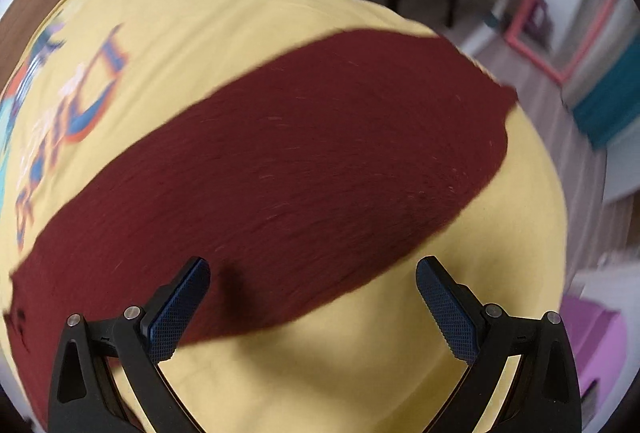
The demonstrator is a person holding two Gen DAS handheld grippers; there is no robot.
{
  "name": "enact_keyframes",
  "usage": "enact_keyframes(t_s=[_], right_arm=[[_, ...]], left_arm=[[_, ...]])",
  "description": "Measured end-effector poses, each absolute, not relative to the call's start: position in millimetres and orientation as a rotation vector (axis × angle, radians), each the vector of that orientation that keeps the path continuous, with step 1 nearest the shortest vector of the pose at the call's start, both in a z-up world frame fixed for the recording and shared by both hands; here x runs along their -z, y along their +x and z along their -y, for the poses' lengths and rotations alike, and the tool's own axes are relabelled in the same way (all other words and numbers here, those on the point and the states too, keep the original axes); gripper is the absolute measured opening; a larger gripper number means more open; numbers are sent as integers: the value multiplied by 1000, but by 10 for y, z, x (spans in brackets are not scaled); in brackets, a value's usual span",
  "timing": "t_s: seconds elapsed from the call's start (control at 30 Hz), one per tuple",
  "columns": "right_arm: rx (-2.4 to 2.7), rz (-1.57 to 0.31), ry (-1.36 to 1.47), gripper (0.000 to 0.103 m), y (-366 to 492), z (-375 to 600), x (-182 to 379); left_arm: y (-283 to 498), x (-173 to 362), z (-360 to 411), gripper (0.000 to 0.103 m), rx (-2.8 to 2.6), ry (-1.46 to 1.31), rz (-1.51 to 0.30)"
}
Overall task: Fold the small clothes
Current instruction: 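Grasp the sweater sleeve with the right gripper and lift it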
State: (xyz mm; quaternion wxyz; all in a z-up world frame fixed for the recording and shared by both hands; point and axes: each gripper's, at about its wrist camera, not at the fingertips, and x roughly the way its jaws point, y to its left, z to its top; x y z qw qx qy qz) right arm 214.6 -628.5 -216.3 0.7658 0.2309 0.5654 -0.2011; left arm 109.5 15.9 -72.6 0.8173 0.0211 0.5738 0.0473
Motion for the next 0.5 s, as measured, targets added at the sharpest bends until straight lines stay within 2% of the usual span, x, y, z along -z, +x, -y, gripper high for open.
enact_keyframes(t_s=[0.2, 0.27, 0.3, 0.33, 0.37, 0.4, 0.43, 0.5], right_arm=[[491, -1203, 593, 102, 2187, 6500, 2366], [497, -1224, 583, 96, 2287, 6498, 2398], [506, -1236, 584, 89, 2322, 6509, 2396], [514, -1239, 582, 71, 2345, 6518, 2378], [514, -1233, 582, 59, 2368, 6536, 2354], [491, -1224, 591, 35, 2404, 6537, 2311], [474, -1221, 595, 21, 2402, 6546, 2282], [444, -1230, 572, 15, 2433, 6531, 2207]], left_arm=[[1089, 900, -297, 102, -118, 14, -1268], [1074, 933, -344, 102, -126, 5, -1277], [1064, 946, -365, 102, -128, 3, -1280], [1053, 964, -394, 102, -131, 2, -1285], [1051, 974, -404, 102, -132, 4, -1288], [1043, 983, -413, 102, -135, 12, -1292], [1035, 990, -433, 102, -139, 18, -1293], [1014, 988, -475, 102, -142, 9, -1290]])
